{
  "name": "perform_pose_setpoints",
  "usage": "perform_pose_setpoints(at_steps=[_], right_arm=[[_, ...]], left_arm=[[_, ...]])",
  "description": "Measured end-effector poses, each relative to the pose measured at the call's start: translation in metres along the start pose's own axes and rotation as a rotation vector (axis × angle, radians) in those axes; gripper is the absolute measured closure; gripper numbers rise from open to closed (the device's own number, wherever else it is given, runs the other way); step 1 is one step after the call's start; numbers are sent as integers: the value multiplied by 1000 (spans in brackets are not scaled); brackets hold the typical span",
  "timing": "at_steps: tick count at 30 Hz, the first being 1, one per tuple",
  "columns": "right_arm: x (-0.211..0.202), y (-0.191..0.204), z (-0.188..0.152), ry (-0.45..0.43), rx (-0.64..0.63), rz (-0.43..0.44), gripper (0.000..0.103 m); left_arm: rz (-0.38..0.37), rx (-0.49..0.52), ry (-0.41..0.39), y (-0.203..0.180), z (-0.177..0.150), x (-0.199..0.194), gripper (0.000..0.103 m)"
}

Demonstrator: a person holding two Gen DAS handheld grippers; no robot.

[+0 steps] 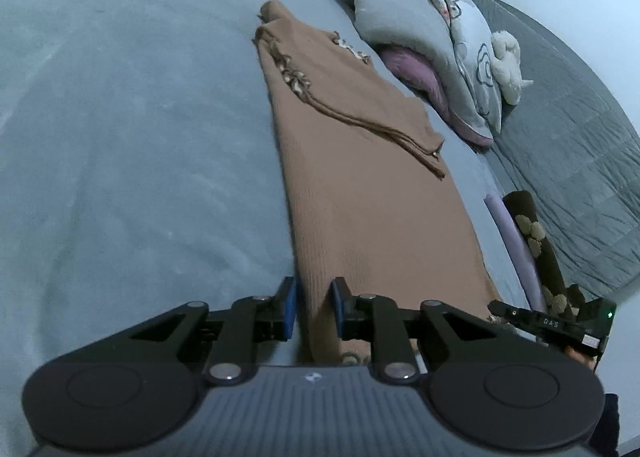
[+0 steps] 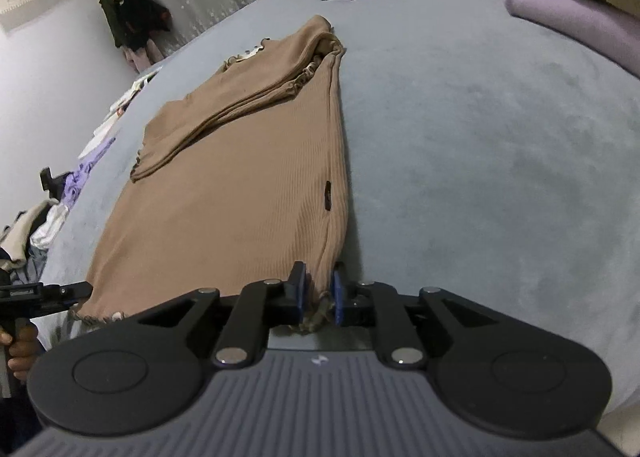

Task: Fold clothes
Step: 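Roll the held hem end up toward the collar with both grippers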

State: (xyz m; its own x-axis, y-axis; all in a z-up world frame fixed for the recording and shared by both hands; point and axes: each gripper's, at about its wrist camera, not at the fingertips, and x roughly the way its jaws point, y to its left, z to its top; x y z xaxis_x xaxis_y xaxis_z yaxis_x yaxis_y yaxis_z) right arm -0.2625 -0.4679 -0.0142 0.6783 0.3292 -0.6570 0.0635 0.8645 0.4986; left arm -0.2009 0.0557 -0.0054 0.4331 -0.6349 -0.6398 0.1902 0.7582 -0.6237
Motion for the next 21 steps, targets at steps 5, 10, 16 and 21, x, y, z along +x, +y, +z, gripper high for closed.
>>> perform_pose_setpoints(at_steps=[5,10,16,21], right_arm=[[3,4,-1,1,-6,13,86],[2,2,-2,-4,-15,19,90],[0,6,-2,-27,-43,1,95],[-10,19,-5,-73,-139,-38,96]], left_arm=[[-82,-7,34,-2,-4,4,84],[-68,-10,39,-2,-2,3,84],[-48,111,-4,-28,-16,7,95],[-36,132,-71,-39,-15,-11,98]])
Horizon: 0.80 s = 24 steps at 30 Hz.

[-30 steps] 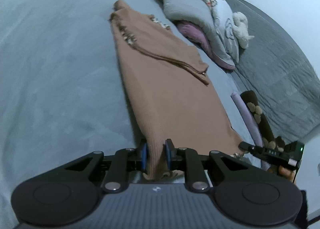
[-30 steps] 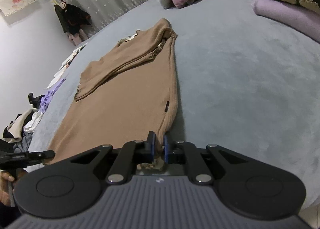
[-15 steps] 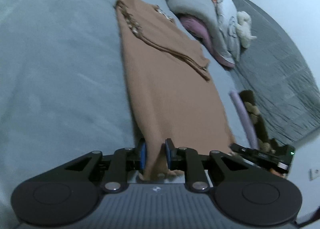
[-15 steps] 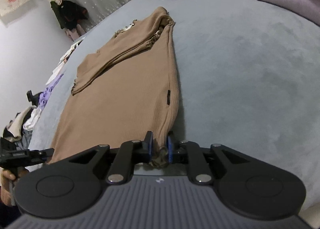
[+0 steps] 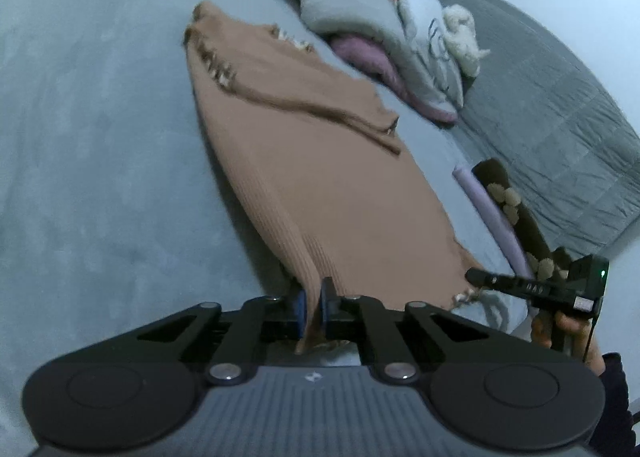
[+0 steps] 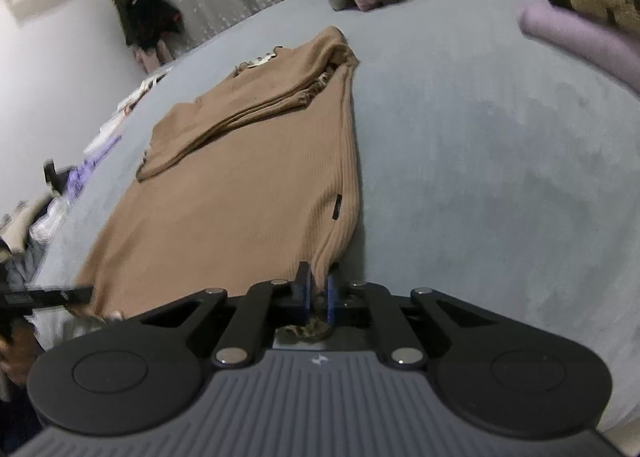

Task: Fold clothes
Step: 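Roll the held hem end up toward the collar with both grippers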

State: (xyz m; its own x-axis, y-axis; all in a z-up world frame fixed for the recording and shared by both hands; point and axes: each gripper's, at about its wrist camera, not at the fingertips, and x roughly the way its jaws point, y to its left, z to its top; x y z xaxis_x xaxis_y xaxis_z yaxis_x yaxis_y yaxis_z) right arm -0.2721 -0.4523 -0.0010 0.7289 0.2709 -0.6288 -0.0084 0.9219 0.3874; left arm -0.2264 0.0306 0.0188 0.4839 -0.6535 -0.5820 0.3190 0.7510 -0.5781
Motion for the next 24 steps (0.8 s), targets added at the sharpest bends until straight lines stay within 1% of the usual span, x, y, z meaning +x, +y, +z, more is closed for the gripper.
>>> perform_pose_setpoints(at_steps=[4,8,10,13,15,16,17,21,22,23,24], right_arm=[[-17,-1,6,-87,23,43,96],[-24,3,13,-135,9,61,96],[-29,3,20,-167,22,75,96],[-36,2,29,-212,59,98,96],[-39,-2,33,-221,106,89,96],[-39,-4,32,-215,123,91,96],[-39,-4,31,-206,136,93,96],[-25,-15,18,-83,203,105,96],[-20,-18,16,-51,218,103,95],[-17,-20,16,-34,225,104,92],[-12,-24,15,-5,253,104,91]], left_arm=[[15,-19,-39,-5,7,-11,98],[18,1,-88,-21,20,-16,98],[15,4,-103,-28,26,-18,98],[23,-8,-125,-33,36,-24,98],[41,-13,-130,-33,38,-27,98],[45,-14,-127,-33,38,-26,98],[62,-14,-99,-28,35,-24,98],[120,-30,30,-7,16,-7,98],[115,-39,46,-2,12,-3,97],[107,-48,60,2,9,1,97],[94,-73,68,10,7,4,97]])
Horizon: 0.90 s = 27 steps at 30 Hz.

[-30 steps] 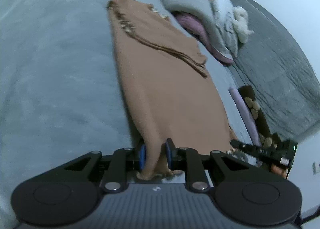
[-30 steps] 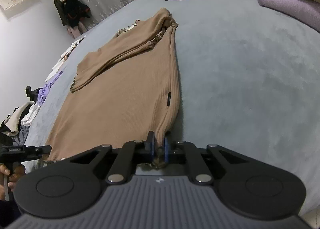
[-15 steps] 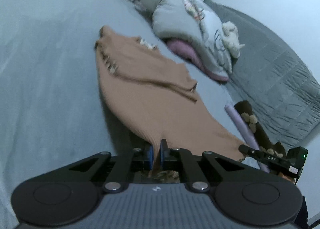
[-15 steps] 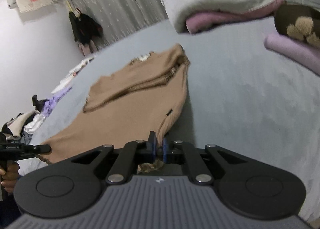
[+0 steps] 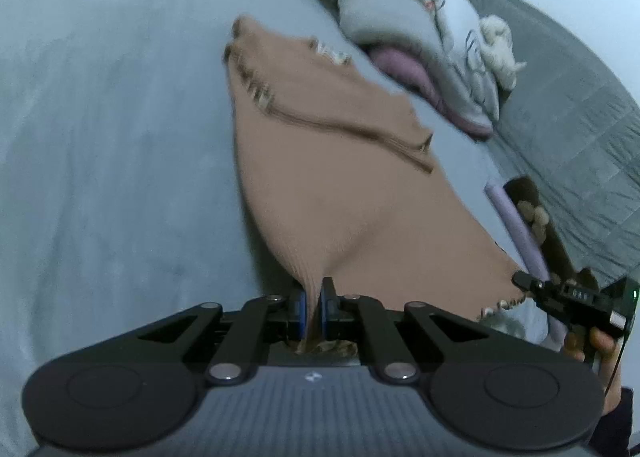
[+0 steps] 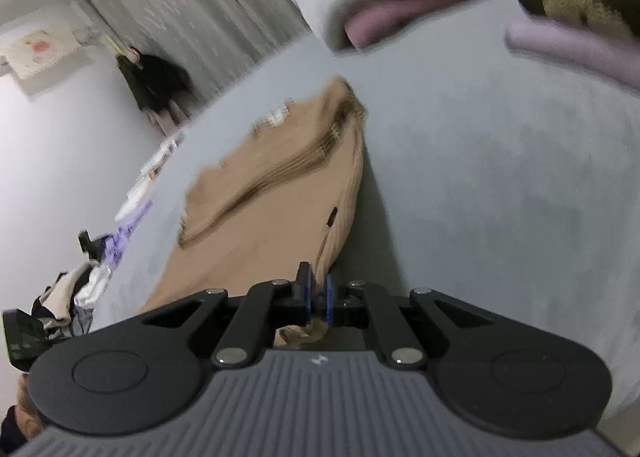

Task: Fold clothes
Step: 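Roll the held hem end up toward the collar with both grippers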

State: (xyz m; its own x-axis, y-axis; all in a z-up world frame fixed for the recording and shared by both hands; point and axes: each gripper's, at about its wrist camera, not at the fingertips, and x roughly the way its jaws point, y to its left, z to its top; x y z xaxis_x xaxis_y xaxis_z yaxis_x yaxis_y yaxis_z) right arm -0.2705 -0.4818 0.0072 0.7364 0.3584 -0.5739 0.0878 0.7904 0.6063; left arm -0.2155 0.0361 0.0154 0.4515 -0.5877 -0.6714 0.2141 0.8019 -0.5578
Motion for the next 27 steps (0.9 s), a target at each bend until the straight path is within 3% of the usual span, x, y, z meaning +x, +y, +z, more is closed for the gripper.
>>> perform_pose_setpoints(at_steps=[5,12,17,19,24,27], right_arm=[[3,-14,2,24,78,10,81],[13,-5,-7,72,39,-22,76],[16,-3,-10,82,17,-51,71],[16,-4,-11,83,16,-43,71],[16,-6,-12,88,23,-34,69],[17,-10,-14,91,47,-24,65]], left_arm=[[-64,-32,11,10,4,3,95],[-83,-78,24,21,5,11,79],[-66,-74,20,18,3,14,75],[-77,-85,19,16,2,14,61],[-78,-22,14,3,-1,17,46],[-63,-5,16,-7,-5,22,32]])
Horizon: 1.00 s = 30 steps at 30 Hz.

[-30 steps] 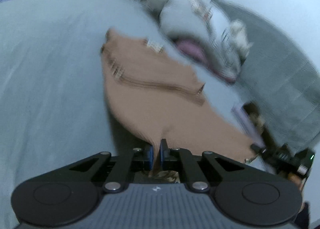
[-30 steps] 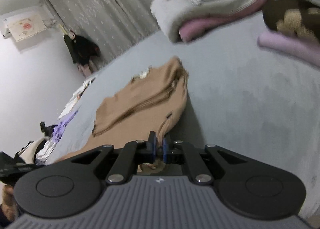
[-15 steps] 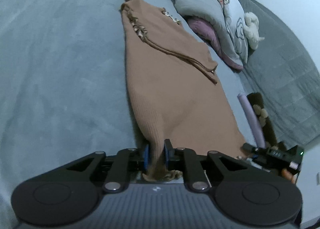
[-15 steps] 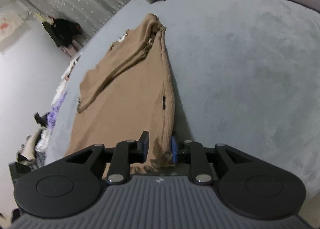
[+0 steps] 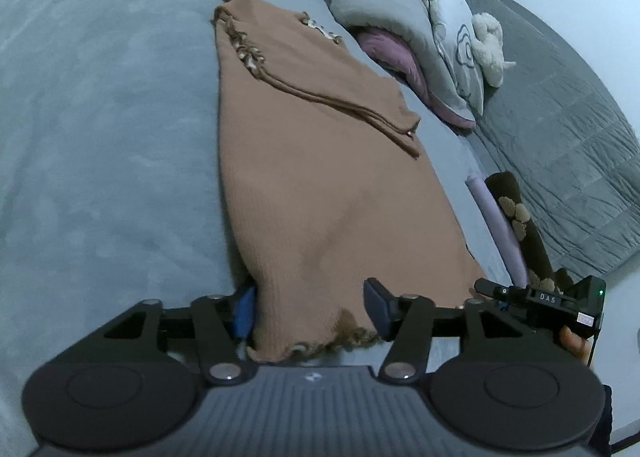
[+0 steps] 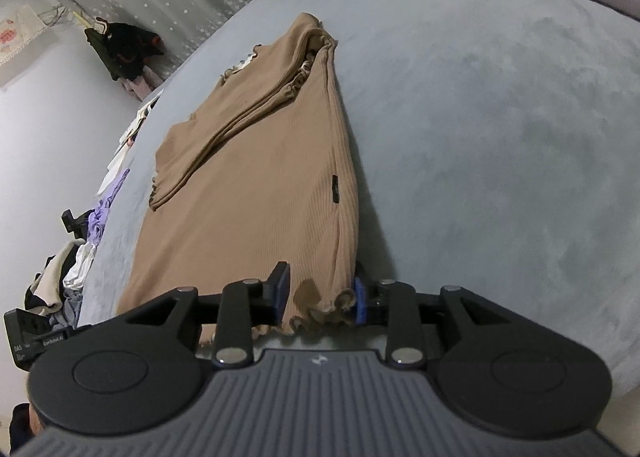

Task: Fold clothes
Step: 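Roll the held hem end up toward the collar with both grippers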

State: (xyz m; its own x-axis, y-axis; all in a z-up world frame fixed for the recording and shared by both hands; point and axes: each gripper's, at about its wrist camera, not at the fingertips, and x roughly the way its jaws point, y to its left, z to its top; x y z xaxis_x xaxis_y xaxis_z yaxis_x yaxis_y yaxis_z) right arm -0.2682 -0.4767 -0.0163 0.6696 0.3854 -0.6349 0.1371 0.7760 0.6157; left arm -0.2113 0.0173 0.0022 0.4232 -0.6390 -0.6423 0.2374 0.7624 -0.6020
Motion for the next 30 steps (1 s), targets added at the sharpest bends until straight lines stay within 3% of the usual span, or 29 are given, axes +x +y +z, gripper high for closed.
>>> perform_pose_setpoints(at_steps=[4,7,8,9,10,12,13,15,18,30], right_arm=[[4,0,-1,5,-3,-6,62],[8,5,-2,-2,-19,-21,63],[8,6,-3,-6,-27,-25,69],[8,7,-4,-5,-33,-31,79],[11,6,-4,2,-34,-33,92],[8,5,-4,-11,-29,-22,93],[6,5,-5,-18,-26,-17,94],[2,4,-5,-36,-18,-6,95],[-11,4,-2,-85,0,31,95],[-34,9,8,-204,48,138,96]], left_arm=[[55,79,-4,-24,-9,12,4],[98,109,-1,-43,-14,23,2],[105,123,0,-48,-15,25,5],[122,142,0,-52,-17,24,24],[140,163,0,-55,-20,23,51],[170,173,0,-54,-23,20,68],[147,134,3,-48,-22,16,79],[109,68,5,-40,-20,10,87],[54,-16,-38,-26,-14,-7,88],[-13,-98,-119,-19,11,-37,89]])
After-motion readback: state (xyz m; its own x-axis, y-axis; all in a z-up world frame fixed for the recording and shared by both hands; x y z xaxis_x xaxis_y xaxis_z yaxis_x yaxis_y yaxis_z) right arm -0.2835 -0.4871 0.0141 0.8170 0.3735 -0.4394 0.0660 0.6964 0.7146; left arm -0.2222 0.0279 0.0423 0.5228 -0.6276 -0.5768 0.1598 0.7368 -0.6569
